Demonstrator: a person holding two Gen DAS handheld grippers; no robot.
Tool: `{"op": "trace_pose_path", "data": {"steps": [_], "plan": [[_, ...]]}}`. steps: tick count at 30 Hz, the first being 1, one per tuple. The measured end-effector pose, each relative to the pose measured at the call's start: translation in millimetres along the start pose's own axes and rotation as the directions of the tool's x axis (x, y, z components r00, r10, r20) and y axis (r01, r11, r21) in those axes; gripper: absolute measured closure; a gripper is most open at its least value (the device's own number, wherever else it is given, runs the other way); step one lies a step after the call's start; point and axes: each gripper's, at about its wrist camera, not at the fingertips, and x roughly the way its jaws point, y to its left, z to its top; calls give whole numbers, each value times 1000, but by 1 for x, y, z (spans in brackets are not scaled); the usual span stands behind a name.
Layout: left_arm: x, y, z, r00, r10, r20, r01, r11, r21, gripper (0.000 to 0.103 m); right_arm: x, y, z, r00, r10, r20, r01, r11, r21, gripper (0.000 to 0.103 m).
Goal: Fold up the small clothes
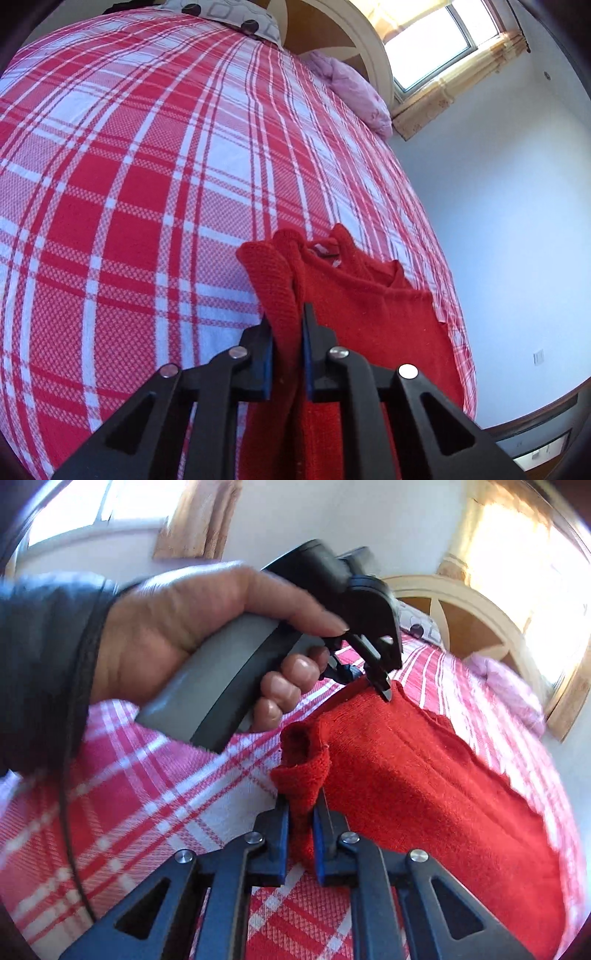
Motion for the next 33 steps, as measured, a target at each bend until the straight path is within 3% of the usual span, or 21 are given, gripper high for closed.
{"op": "trace_pose_path", "data": {"steps": [8, 14, 25, 33], "plan": [[-24, -56, 11, 994, -85, 64, 83, 996, 26, 91, -58, -79, -2, 983, 124, 136, -159, 946, 283, 94], [-19, -106, 13, 990, -122, 68, 117, 990, 75, 91, -88, -122, -16, 974, 98, 203, -173, 903, 394, 94], [28, -189, 4, 985, -169, -18, 170, 973, 155, 91, -127, -197, -57, 979, 52, 195, -148, 843, 517, 94], [86, -230, -19, 982, -151, -112, 171, 967, 190, 91, -134, -241, -111, 987, 43, 153, -134, 740, 660, 94]]}}
